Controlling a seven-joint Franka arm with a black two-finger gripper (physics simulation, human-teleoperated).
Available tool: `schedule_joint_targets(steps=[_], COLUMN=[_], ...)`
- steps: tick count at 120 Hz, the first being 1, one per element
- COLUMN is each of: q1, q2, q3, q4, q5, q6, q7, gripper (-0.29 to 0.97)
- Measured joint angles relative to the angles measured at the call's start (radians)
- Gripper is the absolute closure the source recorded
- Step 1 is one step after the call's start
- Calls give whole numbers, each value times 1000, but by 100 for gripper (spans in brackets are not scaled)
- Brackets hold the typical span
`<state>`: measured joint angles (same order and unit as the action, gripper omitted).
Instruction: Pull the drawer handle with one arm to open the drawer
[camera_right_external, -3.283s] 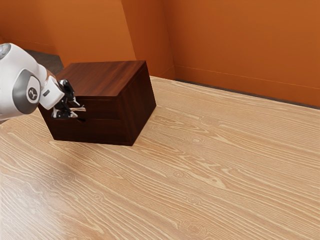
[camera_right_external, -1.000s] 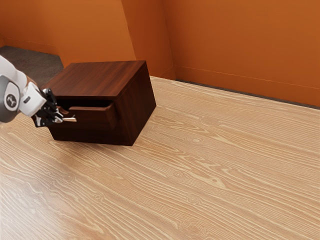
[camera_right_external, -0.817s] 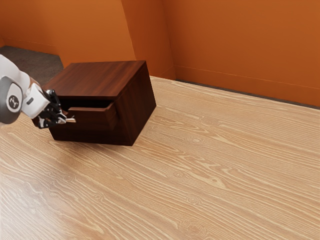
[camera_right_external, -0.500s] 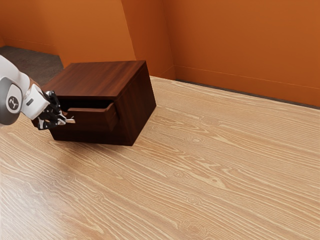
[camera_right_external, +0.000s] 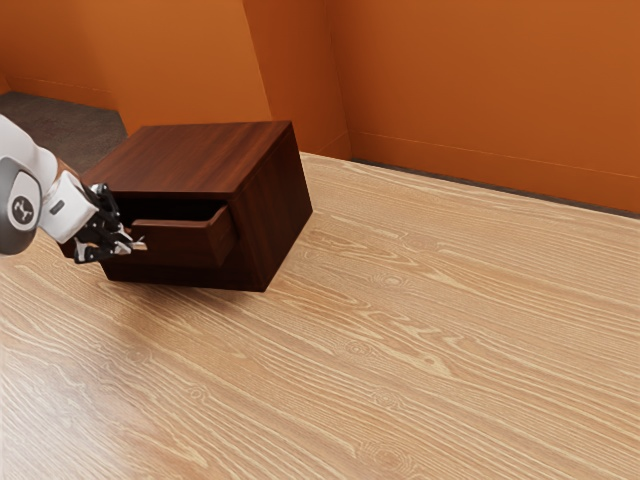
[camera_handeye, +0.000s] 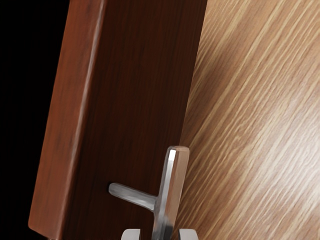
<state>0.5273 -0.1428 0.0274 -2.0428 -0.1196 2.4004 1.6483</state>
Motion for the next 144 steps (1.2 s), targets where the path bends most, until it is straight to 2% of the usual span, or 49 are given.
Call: schedule_joint_targets(steps=[144], q1=[10], q2=[-94], q3=[16], q4=[-89], q5=[6], q6=[-43], q7=[-2], gripper=[67])
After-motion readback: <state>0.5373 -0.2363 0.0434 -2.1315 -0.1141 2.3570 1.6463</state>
